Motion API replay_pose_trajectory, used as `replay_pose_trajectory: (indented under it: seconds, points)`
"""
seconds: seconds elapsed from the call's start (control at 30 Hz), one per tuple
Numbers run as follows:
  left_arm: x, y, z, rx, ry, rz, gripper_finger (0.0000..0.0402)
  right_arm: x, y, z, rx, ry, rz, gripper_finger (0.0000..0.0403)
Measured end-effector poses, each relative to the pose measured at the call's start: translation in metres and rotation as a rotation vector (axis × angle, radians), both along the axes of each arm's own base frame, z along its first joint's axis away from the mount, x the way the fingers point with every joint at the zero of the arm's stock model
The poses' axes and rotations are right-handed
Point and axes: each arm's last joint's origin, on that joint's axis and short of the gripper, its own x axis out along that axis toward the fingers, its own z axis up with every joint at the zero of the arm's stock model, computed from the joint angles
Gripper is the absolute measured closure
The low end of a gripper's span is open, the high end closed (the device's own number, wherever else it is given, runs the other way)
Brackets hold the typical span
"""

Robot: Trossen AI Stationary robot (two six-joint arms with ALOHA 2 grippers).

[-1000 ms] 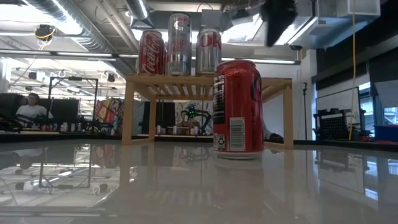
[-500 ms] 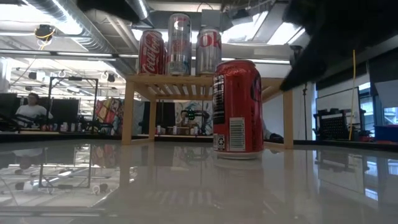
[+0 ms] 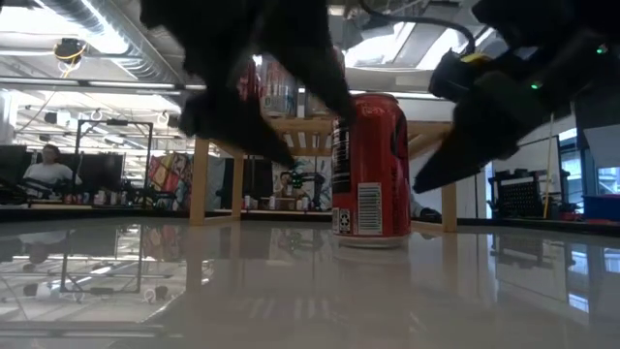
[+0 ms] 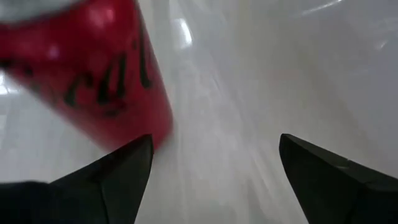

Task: Place canned beverage on shelf
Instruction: Put the top dark red soda can on the shelf

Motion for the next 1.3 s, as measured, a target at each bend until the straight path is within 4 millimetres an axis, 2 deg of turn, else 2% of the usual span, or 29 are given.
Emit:
replay_pose_trajectory:
  seconds: [0.13, 0.3, 0.5, 0.63, 0.8, 1.0, 1.17, 1.3]
  points:
    - [0.006, 0.004, -0.023, -0.028, 0.041, 0.064, 0.005, 0.012, 0.0, 0.0, -0.018, -0.044, -0.017, 0.0068]
    - [0.011, 0.014, -0.034, -0.001, 0.036, 0.162, 0.005, 0.023, 0.002, 0.003, -0.048, -0.089, -0.033, 0.0068]
    - [0.013, 0.027, -0.036, -0.006, 0.063, 0.212, 0.005, 0.024, 0.003, 0.0, -0.028, -0.074, -0.003, 0.0068]
    - [0.01, 0.028, -0.038, -0.01, 0.092, 0.228, 0.005, 0.022, 0.008, 0.0, -0.005, -0.062, 0.034, 0.0068]
    - [0.003, 0.028, -0.039, 0.003, 0.137, 0.264, 0.005, 0.016, 0.023, -0.003, 0.041, -0.021, 0.142, 0.0068]
    - [0.001, 0.025, -0.041, -0.036, 0.188, 0.222, 0.005, 0.009, 0.035, -0.007, 0.067, 0.036, 0.24, 0.0068]
    - [0.0, 0.022, -0.041, -0.019, 0.198, 0.188, 0.005, 0.014, 0.038, -0.001, 0.026, -0.046, 0.273, 0.0068]
    - [0.0, 0.022, -0.041, -0.012, 0.208, 0.163, 0.005, 0.025, 0.037, 0.004, -0.022, -0.161, 0.318, 0.0068]
